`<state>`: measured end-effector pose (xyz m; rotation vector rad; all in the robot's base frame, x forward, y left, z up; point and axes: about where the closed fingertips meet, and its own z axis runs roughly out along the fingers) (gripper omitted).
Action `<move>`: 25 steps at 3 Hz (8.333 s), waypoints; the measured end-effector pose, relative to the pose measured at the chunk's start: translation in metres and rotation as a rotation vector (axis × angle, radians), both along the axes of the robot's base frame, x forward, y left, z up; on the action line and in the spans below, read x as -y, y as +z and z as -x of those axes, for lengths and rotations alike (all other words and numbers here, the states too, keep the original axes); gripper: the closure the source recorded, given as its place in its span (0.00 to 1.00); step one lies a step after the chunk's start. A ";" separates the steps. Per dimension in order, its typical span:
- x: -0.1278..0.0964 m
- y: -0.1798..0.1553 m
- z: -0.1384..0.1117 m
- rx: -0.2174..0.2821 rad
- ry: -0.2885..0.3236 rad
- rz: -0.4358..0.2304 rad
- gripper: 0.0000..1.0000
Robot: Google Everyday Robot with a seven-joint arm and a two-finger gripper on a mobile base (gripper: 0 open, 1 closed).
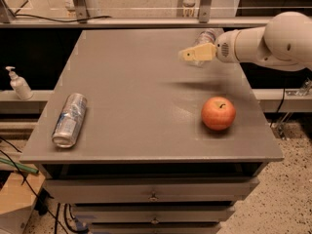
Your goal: Move water bottle near redbull can
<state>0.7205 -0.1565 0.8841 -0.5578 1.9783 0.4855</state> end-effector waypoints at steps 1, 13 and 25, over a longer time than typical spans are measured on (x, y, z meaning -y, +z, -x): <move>0.003 -0.013 -0.021 -0.027 -0.047 -0.026 0.00; -0.012 0.012 -0.102 0.060 -0.071 0.052 0.00; -0.078 0.016 -0.059 0.182 0.173 0.363 1.00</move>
Offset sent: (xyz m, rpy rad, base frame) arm 0.0655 -0.0008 -0.0352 0.0527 0.0939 -0.0965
